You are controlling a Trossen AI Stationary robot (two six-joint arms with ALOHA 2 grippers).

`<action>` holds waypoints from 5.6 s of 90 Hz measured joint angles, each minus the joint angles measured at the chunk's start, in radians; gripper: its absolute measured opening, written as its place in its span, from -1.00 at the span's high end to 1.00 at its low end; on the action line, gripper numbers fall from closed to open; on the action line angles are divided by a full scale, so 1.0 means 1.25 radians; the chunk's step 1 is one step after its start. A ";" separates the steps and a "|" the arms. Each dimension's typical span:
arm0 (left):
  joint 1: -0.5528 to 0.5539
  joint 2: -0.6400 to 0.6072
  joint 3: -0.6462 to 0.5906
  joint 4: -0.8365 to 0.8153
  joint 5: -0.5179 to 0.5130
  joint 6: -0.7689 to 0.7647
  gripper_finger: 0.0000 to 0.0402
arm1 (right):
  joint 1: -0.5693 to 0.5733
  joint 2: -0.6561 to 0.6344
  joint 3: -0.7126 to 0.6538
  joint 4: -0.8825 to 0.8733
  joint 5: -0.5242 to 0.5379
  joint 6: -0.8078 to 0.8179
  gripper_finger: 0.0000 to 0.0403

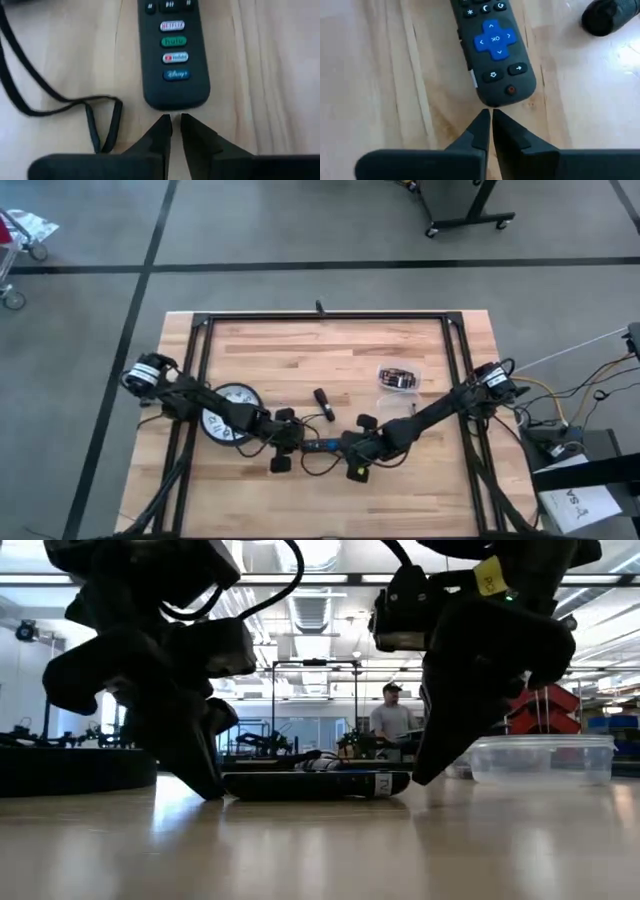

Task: Insert battery
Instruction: Adjust the black remote's, then adjust the transparent bin, then return to Home Position

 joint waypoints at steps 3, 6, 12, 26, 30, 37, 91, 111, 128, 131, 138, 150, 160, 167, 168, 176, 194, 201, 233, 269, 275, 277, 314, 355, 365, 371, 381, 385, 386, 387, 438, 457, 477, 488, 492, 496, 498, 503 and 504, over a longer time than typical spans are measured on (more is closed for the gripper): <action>0.000 0.001 0.000 0.010 -0.003 0.000 0.88 | 0.000 0.000 0.000 0.000 0.000 -0.001 0.99; 0.000 0.002 0.000 0.018 -0.009 -0.001 0.88 | 0.000 0.001 -0.001 0.000 -0.002 -0.001 1.00; -0.001 0.003 -0.001 0.034 -0.014 0.000 0.89 | 0.000 0.006 -0.001 0.001 -0.004 -0.002 0.99; 0.000 0.009 -0.004 0.089 -0.016 0.000 0.89 | 0.001 0.019 -0.003 0.038 -0.012 -0.003 0.99; 0.002 0.010 0.002 0.115 -0.022 0.000 0.89 | 0.000 0.024 0.001 0.061 -0.009 -0.002 0.99; 0.002 0.014 0.001 0.118 -0.029 0.000 0.89 | -0.001 0.026 0.000 0.054 -0.005 -0.002 0.99; -0.006 0.018 0.000 0.057 -0.007 -0.046 0.89 | -0.020 0.024 0.036 -0.137 -0.002 -0.002 0.99; -0.061 0.007 -0.002 0.059 0.008 -0.109 0.89 | -0.064 0.038 0.034 -0.060 0.007 -0.046 0.99; -0.137 0.007 -0.002 0.092 0.007 -0.175 0.89 | -0.080 0.034 0.034 0.027 0.078 -0.083 0.99; -0.149 0.007 -0.002 0.093 0.003 -0.185 0.89 | -0.079 0.033 0.036 0.036 0.079 -0.088 0.99; -0.173 0.003 -0.002 0.096 -0.019 -0.209 0.89 | -0.079 0.032 0.041 0.027 0.078 -0.094 0.99; -0.203 -0.009 -0.002 0.100 -0.043 -0.232 0.89 | -0.071 0.020 0.043 0.008 0.079 -0.092 0.99; -0.213 -0.029 -0.002 0.104 -0.059 -0.238 0.89 | -0.047 -0.006 0.043 -0.031 0.078 -0.085 0.99; -0.214 -0.048 -0.002 0.114 -0.062 -0.238 0.89 | -0.028 -0.033 0.043 -0.082 0.091 -0.075 0.99; -0.214 -0.051 -0.002 0.117 -0.062 -0.238 0.89 | -0.026 -0.037 0.043 -0.090 0.098 -0.072 0.99; -0.214 -0.078 -0.002 0.134 -0.073 -0.227 0.89 | -0.007 -0.075 0.041 -0.162 0.165 -0.043 0.99; -0.214 -0.154 -0.002 0.149 -0.116 -0.180 0.89 | 0.001 -0.151 0.026 -0.329 0.207 0.008 0.99; -0.215 -0.177 -0.002 0.151 -0.136 -0.161 0.89 | -0.009 -0.175 0.019 -0.373 0.208 0.004 0.99; -0.209 -0.200 -0.002 0.146 -0.148 -0.105 0.89 | -0.144 -0.286 -0.032 -0.487 0.184 -0.124 0.99; -0.172 -0.187 -0.002 0.125 -0.166 -0.087 0.89 | -0.341 -0.302 -0.037 -0.499 -0.093 -0.378 0.26; -0.171 -0.187 -0.002 0.124 -0.166 -0.087 0.89 | -0.366 -0.301 -0.039 -0.497 -0.124 -0.421 0.14; -0.171 -0.187 -0.002 0.123 -0.166 -0.087 0.89 | -0.375 -0.301 -0.040 -0.497 -0.135 -0.432 0.10; -0.170 -0.187 -0.002 0.121 -0.217 -0.065 0.89 | -0.484 -0.300 -0.152 -0.485 -0.156 -0.484 -0.08; -0.170 -0.188 -0.003 0.090 -0.224 -0.061 0.89 | -0.482 -0.300 -0.251 -0.550 -0.178 -0.261 0.07; -0.170 -0.188 -0.004 0.079 -0.223 -0.064 0.89 | -0.472 -0.300 -0.251 -0.619 -0.177 -0.200 0.11; -0.170 -0.188 -0.004 0.074 -0.223 -0.068 0.89 | -0.459 -0.300 -0.252 -0.667 -0.178 -0.180 0.14; -0.174 -0.188 -0.004 0.068 -0.222 -0.086 0.89 | -0.429 -0.300 -0.257 -0.738 -0.178 -0.144 0.17; -0.179 -0.188 -0.005 0.068 -0.222 -0.089 0.89 | -0.415 -0.300 -0.259 -0.762 -0.178 -0.132 0.19; -0.181 -0.188 -0.006 0.068 -0.222 -0.090 0.89 | -0.411 -0.300 -0.260 -0.768 -0.178 -0.129 0.19; -0.182 -0.188 -0.006 0.069 -0.222 -0.090 0.89 | -0.407 -0.300 -0.260 -0.774 -0.178 -0.126 0.20; -0.234 -0.361 -0.060 0.128 -0.313 -0.018 0.89 | -0.297 -0.344 -0.172 -0.747 -0.127 -0.132 0.48; -0.235 -0.509 -0.239 0.350 -0.314 0.008 0.89 | -0.270 -0.453 -0.214 -0.338 -0.092 -0.230 0.70; -0.232 -0.580 -0.403 0.550 -0.462 0.009 0.89 | -0.214 -0.551 -0.324 0.024 -0.093 -0.349 0.94; -0.219 -0.589 -0.445 0.573 -0.538 0.002 0.89 | -0.193 -0.608 -0.423 0.207 -0.120 -0.370 0.99; -0.211 -0.591 -0.449 0.573 -0.542 0.001 0.89 | -0.193 -0.627 -0.457 0.258 -0.142 -0.370 0.98; -0.201 -0.592 -0.449 0.575 -0.542 0.002 0.89 | -0.193 -0.648 -0.489 0.301 -0.164 -0.368 0.98; -0.196 -0.595 -0.449 0.575 -0.542 0.003 0.89 | -0.193 -0.658 -0.504 0.320 -0.173 -0.367 0.99; -0.185 -0.608 -0.449 0.575 -0.542 0.015 0.89 | -0.192 -0.686 -0.535 0.363 -0.187 -0.365 1.00; -0.183 -0.610 -0.449 0.575 -0.542 0.019 0.89 | -0.192 -0.692 -0.541 0.368 -0.190 -0.365 1.00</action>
